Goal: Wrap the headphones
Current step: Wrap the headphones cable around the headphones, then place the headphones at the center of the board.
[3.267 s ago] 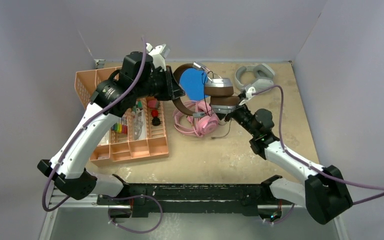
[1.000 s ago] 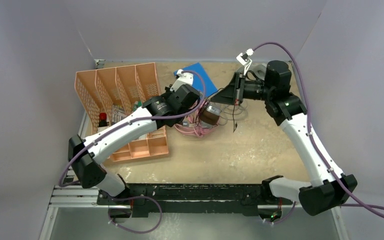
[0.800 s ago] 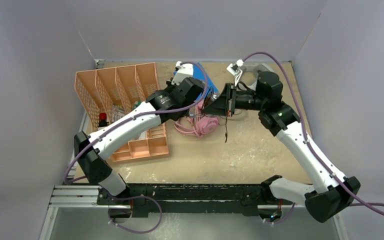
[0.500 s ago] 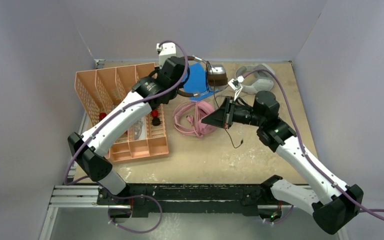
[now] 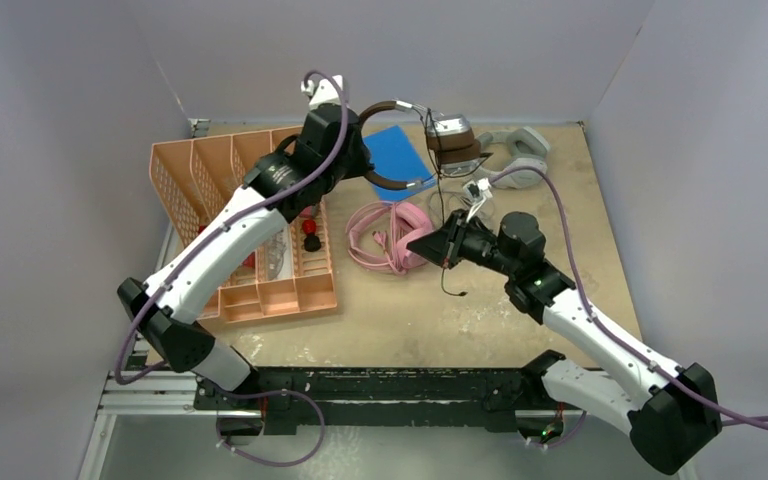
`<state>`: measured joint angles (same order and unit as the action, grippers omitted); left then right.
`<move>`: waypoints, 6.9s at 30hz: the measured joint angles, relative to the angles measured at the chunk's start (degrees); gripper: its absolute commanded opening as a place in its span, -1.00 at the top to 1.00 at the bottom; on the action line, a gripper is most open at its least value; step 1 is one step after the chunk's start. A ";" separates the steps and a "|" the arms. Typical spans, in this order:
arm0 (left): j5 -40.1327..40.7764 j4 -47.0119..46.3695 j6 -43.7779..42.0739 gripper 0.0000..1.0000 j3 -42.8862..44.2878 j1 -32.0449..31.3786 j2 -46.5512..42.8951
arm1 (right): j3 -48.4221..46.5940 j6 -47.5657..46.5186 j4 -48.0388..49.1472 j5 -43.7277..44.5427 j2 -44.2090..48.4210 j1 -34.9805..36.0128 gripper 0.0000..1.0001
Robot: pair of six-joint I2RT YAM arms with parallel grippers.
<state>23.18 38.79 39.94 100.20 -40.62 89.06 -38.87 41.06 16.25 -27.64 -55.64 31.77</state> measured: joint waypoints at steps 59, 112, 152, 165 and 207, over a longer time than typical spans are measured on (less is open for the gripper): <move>10.43 -7.37 -52.81 1.00 -27.12 -10.40 -12.57 | -11.74 5.92 -20.83 -35.34 -5.86 -16.09 1.00; 14.01 2.08 18.34 1.00 -13.11 -10.82 5.99 | -32.70 -9.29 -47.19 16.37 -21.35 -3.28 0.51; 16.46 -4.96 7.45 1.00 -22.49 -10.82 -3.72 | -48.11 -20.98 -54.03 19.04 -10.36 -3.65 -0.27; 7.30 -7.80 -0.83 1.00 -27.82 -10.82 -6.45 | -48.33 -30.58 -54.23 18.56 -14.64 -3.67 -0.59; 4.02 -2.60 -3.02 1.00 -34.73 -10.88 -8.87 | -50.64 -37.46 -61.86 23.30 -24.15 5.33 -0.81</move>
<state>27.20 36.18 36.93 65.47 -51.51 80.18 -89.52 3.60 -45.60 -4.34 -79.79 37.10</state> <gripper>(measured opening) 0.068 0.843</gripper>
